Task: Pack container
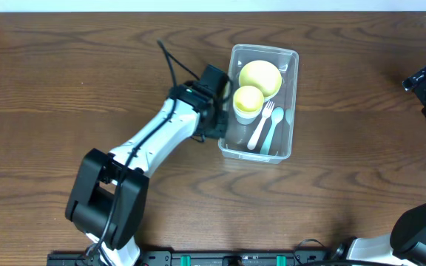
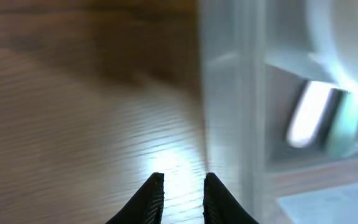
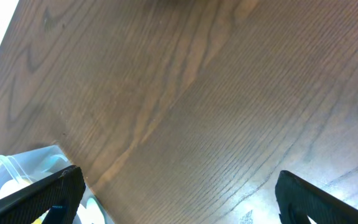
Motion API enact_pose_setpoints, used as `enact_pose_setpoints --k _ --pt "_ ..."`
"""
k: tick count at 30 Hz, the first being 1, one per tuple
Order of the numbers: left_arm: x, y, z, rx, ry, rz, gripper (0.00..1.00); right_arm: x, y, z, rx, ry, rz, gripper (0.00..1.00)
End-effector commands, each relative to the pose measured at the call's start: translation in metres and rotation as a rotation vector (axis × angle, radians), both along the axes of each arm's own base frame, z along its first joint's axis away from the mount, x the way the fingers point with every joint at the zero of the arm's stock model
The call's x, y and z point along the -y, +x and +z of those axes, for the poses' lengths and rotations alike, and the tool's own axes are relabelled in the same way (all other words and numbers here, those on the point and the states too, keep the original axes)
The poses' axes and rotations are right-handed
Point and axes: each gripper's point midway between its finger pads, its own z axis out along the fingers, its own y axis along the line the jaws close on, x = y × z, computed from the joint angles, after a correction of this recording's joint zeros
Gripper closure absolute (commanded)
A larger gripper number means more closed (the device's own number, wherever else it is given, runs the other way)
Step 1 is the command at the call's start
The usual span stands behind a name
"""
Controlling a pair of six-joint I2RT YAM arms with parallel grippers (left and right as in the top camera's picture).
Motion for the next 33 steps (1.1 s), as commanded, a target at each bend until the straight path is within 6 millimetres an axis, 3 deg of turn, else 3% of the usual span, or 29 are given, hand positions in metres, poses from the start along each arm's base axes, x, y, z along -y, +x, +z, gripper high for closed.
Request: enact_pose_setpoints --k 1,5,8,10,12,16,17,18,19,20,25,28,30,33 --pt "0.020 -0.012 -0.001 -0.022 -0.035 -0.052 0.77 0.002 -0.002 -0.002 -0.009 -0.003 -0.002 0.01" --pt "0.013 -0.013 0.001 -0.017 -0.005 -0.044 0.77 0.002 -0.002 -0.002 -0.009 -0.003 -0.002 0.01" --pt "-0.010 -0.007 0.015 0.006 0.061 0.004 0.77 0.002 -0.002 -0.002 -0.009 -0.003 -0.002 0.01" --pt "-0.031 -0.001 0.036 0.036 0.108 0.042 0.76 0.002 -0.002 -0.002 -0.009 -0.003 -0.002 0.01" --pt "-0.046 0.004 0.067 0.088 0.116 0.055 0.76 0.002 -0.002 -0.002 -0.009 -0.003 -0.002 0.01" --pt "-0.065 0.005 0.148 0.258 0.051 0.098 0.64 0.002 -0.002 -0.002 -0.009 -0.003 -0.002 0.01" --pt "-0.072 0.003 0.171 0.317 0.041 0.114 0.58 0.002 -0.002 -0.002 -0.009 -0.003 -0.002 0.01" --pt "-0.077 -0.001 0.190 0.372 0.031 0.128 0.43 0.002 -0.002 -0.002 -0.009 -0.003 -0.002 0.01" --pt "-0.083 -0.006 0.212 0.434 0.015 0.141 0.15 0.002 -0.002 -0.002 -0.009 -0.003 -0.002 0.01" --pt "-0.090 -0.011 0.230 0.490 0.007 0.157 0.02 0.002 -0.002 -0.002 -0.009 -0.003 -0.002 0.01" --pt "-0.159 -0.054 0.306 0.783 0.151 0.240 0.02 0.002 -0.002 -0.002 -0.009 -0.003 -0.002 0.01" --pt "-0.179 -0.092 0.335 0.883 0.101 0.275 0.02 0.002 -0.002 -0.002 -0.009 -0.003 -0.002 0.01" --pt "-0.193 -0.116 0.348 0.941 0.089 0.282 0.02 0.002 -0.002 -0.002 -0.009 -0.003 -0.002 0.01" --pt "-0.217 -0.151 0.351 0.983 0.141 0.269 0.02 0.002 -0.002 -0.002 -0.009 -0.003 -0.002 0.01"
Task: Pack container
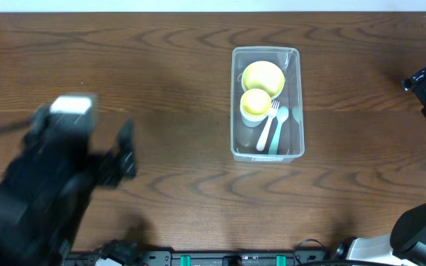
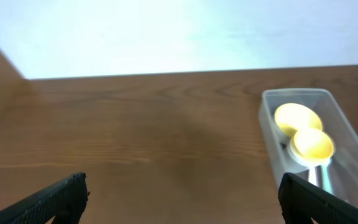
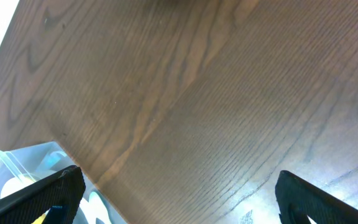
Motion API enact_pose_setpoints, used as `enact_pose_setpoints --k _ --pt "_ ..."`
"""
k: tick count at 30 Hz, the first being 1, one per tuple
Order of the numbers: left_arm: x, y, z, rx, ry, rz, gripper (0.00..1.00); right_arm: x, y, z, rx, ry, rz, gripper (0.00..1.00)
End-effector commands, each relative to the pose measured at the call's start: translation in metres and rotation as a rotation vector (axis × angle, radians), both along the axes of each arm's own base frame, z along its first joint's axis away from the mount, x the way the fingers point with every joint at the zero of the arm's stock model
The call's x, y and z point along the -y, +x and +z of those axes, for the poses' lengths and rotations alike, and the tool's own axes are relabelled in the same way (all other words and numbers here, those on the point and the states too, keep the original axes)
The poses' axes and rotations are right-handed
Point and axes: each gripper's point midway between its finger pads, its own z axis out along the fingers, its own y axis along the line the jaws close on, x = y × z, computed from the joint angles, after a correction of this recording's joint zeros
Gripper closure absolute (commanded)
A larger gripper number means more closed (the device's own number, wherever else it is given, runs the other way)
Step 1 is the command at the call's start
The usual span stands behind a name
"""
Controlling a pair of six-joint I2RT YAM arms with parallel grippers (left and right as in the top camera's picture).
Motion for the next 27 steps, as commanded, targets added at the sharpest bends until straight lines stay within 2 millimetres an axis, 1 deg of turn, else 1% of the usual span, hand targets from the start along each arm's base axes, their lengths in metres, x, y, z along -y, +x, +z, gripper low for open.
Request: enact_pose_setpoints --k 1,2,5,7,10,14,18,22,27 --pt "-0.031 -0.028 0.001 0.031 0.100 0.056 0.02 0.002 -0.002 -0.002 -0.009 -0.003 -0.002 0.01" --pt "-0.039 -0.039 -0.003 0.023 0.113 0.072 0.02 0.002 -0.002 -0.002 -0.009 -0.003 -0.002 0.01" --pt "-0.052 -0.059 -0.013 0.005 0.133 0.089 0.02 0.002 -0.002 -0.002 -0.009 -0.003 -0.002 0.01" --pt "-0.057 -0.067 -0.017 0.000 0.137 0.091 0.02 0.002 -0.002 -0.002 -0.009 -0.003 -0.002 0.01" --pt "-0.059 -0.071 -0.024 -0.010 0.141 0.090 0.02 0.002 -0.002 -0.002 -0.009 -0.003 -0.002 0.01" --pt "-0.057 -0.066 -0.034 -0.029 0.148 0.104 0.02 0.002 -0.002 -0.002 -0.009 -0.003 -0.002 0.01" --pt "-0.061 -0.051 -0.044 -0.012 0.132 0.185 0.02 0.002 -0.002 -0.002 -0.009 -0.003 -0.002 0.01" --pt "-0.062 -0.034 -0.065 0.015 0.092 0.242 0.02 0.002 -0.002 -0.002 -0.009 -0.003 -0.002 0.01" --pt "-0.060 -0.018 -0.094 0.074 0.034 0.260 0.02 0.002 -0.002 -0.002 -0.009 -0.003 -0.002 0.01"
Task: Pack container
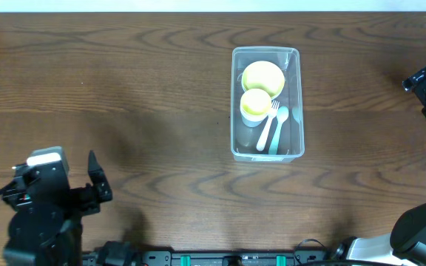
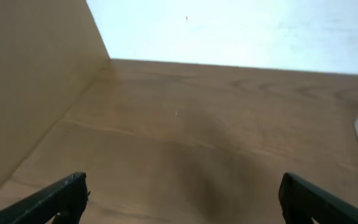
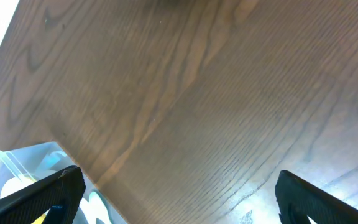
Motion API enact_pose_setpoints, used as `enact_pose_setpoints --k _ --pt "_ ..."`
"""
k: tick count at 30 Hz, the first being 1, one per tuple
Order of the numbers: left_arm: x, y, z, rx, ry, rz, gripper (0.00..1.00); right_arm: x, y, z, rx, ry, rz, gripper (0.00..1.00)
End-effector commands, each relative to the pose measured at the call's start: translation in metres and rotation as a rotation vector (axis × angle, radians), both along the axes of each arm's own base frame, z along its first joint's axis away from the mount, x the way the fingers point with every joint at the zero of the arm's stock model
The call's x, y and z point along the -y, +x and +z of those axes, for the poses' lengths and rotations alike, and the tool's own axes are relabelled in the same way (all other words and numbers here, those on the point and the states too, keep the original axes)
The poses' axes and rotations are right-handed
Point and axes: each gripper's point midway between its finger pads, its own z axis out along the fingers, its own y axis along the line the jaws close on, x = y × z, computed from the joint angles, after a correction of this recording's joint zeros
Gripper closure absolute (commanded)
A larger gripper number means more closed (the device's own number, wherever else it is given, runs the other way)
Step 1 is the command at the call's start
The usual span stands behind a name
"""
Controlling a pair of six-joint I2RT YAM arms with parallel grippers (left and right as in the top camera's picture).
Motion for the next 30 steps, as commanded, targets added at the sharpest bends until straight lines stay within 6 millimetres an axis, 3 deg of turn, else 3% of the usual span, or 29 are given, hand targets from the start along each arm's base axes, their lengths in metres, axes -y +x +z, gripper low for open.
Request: enact_pose_setpoints --k 1,14,30 --pt "0.005 0.004 -0.022 0.027 -0.030 -0.025 0.02 0.002 -0.002 -0.002 -0.009 -0.002 -0.002 0.01" --pt "0.008 0.017 -0.103 0.066 -0.072 -0.038 0.02 0.002 -0.002 -0.002 -0.009 -0.002 -0.001 0.01" --pt "0.006 0.034 -0.164 0.110 -0.095 -0.017 0.02 0.002 -0.002 -0.002 -0.009 -0.002 -0.001 0.01"
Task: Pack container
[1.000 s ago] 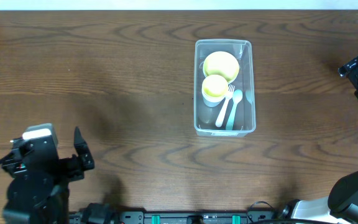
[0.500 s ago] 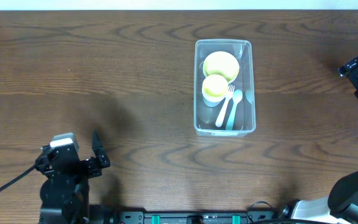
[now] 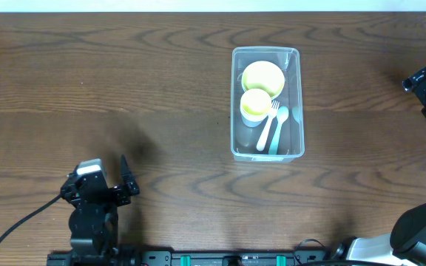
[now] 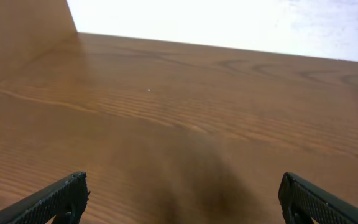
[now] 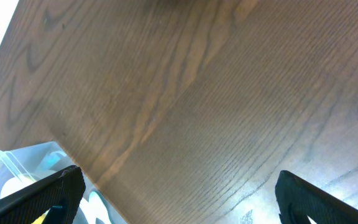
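Observation:
A clear plastic container (image 3: 299, 103) stands right of the table's middle. It holds a yellow bowl (image 3: 262, 76), a yellow cup (image 3: 251, 103), a white fork (image 3: 265, 128) and a teal spoon (image 3: 279, 124). My left gripper (image 3: 126, 182) sits folded back at the front left, far from the container. In the left wrist view that gripper (image 4: 180, 200) is open wide over bare wood, with only a sliver of the container at the right edge. My right gripper (image 3: 424, 92) rests at the far right, open (image 5: 180, 194), with a container corner (image 5: 14, 169) at lower left.
The table is dark wood, and its back edge meets a white wall (image 4: 229, 22). A black cable (image 3: 21, 222) trails from the left arm's base at the front left. The right arm's base (image 3: 420, 229) fills the front right corner.
My left arm has settled lower and slightly to the right at the front left. Its wrist view now sits closer to the wood. The container and the right arm have not moved.
At first my left gripper was nearly shut, pressed against the left side of the container, which stood askew. Then the container stood square and the left arm was far off to the left, open. It then sat at the front left and is now folded lower there.

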Motion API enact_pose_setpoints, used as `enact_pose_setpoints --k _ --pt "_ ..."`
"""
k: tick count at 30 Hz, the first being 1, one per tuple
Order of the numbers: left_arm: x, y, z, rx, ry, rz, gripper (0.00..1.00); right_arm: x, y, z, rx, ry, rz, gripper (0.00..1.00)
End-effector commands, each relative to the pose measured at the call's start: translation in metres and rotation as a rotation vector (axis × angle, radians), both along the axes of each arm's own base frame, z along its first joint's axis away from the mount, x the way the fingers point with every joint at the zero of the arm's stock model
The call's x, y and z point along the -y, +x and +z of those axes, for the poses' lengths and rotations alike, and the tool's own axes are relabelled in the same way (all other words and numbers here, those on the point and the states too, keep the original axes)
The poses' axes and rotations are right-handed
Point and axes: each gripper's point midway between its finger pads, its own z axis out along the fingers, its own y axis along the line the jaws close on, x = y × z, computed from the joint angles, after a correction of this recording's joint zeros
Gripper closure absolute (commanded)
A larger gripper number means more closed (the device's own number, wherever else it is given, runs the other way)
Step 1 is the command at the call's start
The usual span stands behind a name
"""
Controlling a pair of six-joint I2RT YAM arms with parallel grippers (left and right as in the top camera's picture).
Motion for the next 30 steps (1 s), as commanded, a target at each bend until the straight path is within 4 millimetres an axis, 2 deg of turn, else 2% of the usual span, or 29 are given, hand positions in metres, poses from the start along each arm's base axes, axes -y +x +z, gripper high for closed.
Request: enact_pose_setpoints --k 1,11,21,30 --pt "0.000 0.001 -0.008 0.020 -0.023 0.008 0.02 0.002 -0.001 -0.002 -0.009 -0.003 -0.002 0.01" --pt "0.000 0.002 -0.032 -0.015 -0.028 0.011 0.02 0.002 -0.001 -0.002 -0.009 -0.003 -0.002 0.01" --pt "0.000 0.002 -0.042 -0.037 -0.027 0.011 0.02 0.002 -0.001 -0.002 -0.009 -0.003 -0.002 0.01" --pt "-0.001 -0.007 -0.065 -0.137 -0.021 0.013 0.02 0.002 -0.001 -0.002 -0.009 -0.003 -0.002 0.01"
